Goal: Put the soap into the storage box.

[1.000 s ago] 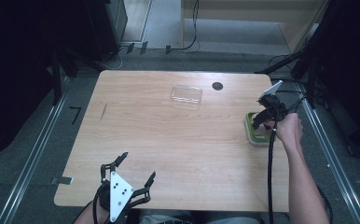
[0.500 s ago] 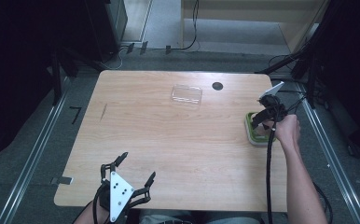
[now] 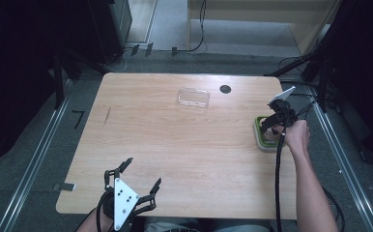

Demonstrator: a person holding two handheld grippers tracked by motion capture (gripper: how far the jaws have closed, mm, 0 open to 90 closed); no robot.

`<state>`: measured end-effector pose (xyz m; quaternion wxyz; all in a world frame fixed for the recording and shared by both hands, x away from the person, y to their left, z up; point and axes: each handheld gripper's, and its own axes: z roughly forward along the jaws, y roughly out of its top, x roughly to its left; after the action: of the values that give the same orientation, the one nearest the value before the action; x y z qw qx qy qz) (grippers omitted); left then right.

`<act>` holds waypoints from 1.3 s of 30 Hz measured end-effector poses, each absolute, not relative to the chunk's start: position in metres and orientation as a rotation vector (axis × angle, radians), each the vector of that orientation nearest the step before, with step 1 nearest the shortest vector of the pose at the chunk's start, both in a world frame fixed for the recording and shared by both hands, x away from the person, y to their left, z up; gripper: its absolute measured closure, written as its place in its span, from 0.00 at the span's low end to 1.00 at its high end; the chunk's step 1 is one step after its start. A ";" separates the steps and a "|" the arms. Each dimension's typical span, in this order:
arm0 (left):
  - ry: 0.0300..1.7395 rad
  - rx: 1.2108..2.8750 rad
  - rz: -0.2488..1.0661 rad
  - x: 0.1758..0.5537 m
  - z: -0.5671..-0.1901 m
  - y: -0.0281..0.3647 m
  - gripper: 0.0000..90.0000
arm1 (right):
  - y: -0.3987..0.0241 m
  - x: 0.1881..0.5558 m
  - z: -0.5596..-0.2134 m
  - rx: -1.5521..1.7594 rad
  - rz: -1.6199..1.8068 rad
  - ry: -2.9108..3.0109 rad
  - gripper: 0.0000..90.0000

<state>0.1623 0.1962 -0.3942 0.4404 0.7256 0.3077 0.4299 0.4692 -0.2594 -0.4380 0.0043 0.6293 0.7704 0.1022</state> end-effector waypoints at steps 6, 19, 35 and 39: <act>0.761 1.802 1.068 0.162 -0.394 0.196 0.11 | -0.262 0.470 -0.442 1.989 0.315 2.397 0.37; 0.757 1.807 1.070 0.162 -0.394 0.196 0.11 | -0.258 0.472 -0.450 2.015 0.281 2.358 0.38; 0.756 1.806 1.071 0.162 -0.394 0.196 0.11 | -0.256 0.471 -0.450 2.025 0.276 2.316 0.39; 0.755 1.807 1.072 0.162 -0.394 0.196 0.11 | -0.256 0.471 -0.450 2.026 0.272 2.317 0.38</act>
<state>0.1616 0.1961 -0.3943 0.4392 0.7272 0.3037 0.4313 0.4710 -0.2561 -0.4503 0.0260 0.6556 0.7495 0.0881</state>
